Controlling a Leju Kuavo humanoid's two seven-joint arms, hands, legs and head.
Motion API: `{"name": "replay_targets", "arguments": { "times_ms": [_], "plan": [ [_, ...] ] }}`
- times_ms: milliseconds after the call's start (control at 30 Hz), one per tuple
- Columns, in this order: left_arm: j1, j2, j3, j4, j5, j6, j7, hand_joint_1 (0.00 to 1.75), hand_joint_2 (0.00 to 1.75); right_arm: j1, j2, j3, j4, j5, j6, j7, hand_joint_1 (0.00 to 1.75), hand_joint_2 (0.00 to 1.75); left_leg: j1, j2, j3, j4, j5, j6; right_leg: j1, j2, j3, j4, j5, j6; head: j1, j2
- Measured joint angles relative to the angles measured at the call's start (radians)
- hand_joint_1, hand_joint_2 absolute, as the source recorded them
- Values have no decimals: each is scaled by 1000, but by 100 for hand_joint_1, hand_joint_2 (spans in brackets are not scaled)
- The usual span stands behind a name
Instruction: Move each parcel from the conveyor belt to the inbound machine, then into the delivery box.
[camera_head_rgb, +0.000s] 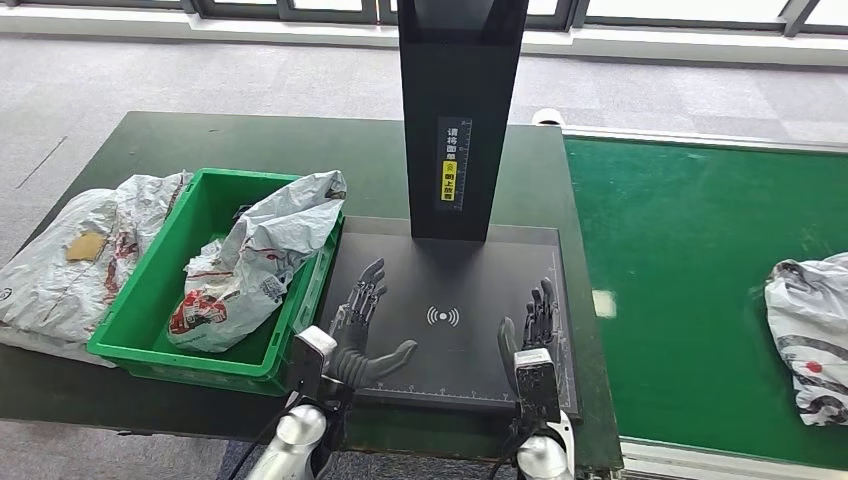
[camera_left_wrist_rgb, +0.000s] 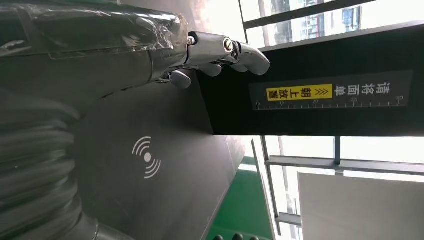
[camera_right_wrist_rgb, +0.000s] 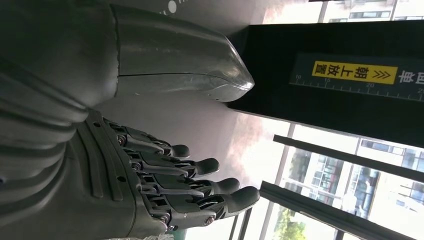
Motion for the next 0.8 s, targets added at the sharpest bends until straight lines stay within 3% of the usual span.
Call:
{"name": "replay_targets", "arguments": {
  "times_ms": [633, 800],
  "plan": [
    [1, 1, -4, -5, 28, -15, 0, 0, 175, 2, -17, 8, 54, 44, -59, 0, 0, 175, 0, 0, 0, 0, 0, 0, 0, 0, 0, 0, 0, 0, 0, 0],
    [2, 1, -4, -13, 36, -14, 0, 0, 175, -13, -22, 2, 93, 177, -196, 2, 0, 175, 0, 0, 0, 0, 0, 0, 0, 0, 0, 0, 0, 0, 0, 0]
  ]
}}
